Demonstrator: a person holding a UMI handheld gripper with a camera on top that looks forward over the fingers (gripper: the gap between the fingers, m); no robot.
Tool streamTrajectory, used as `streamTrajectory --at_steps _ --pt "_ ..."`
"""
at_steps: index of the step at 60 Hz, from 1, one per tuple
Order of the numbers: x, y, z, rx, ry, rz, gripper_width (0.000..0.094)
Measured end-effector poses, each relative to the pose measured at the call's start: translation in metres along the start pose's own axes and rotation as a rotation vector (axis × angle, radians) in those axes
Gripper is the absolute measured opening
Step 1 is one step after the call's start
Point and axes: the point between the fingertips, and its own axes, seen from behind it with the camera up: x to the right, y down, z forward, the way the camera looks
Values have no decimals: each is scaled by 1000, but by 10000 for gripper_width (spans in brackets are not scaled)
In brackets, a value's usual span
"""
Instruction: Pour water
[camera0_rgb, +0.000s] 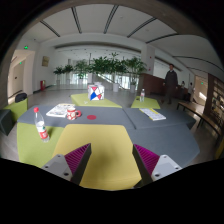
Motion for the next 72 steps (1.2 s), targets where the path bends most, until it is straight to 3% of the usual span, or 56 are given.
streamTrajectory --at_steps 18,31,42,60,72 --pt "-42 23 -6 -35 -44 -39 858" --pt "-167 52 -1 -43 -221 -112 852" --pt "-291 41 27 24 -331 -116 852" --pt "-412 18 145 65 -335 -64 850" --pt "-446 24 209 76 -312 -60 772"
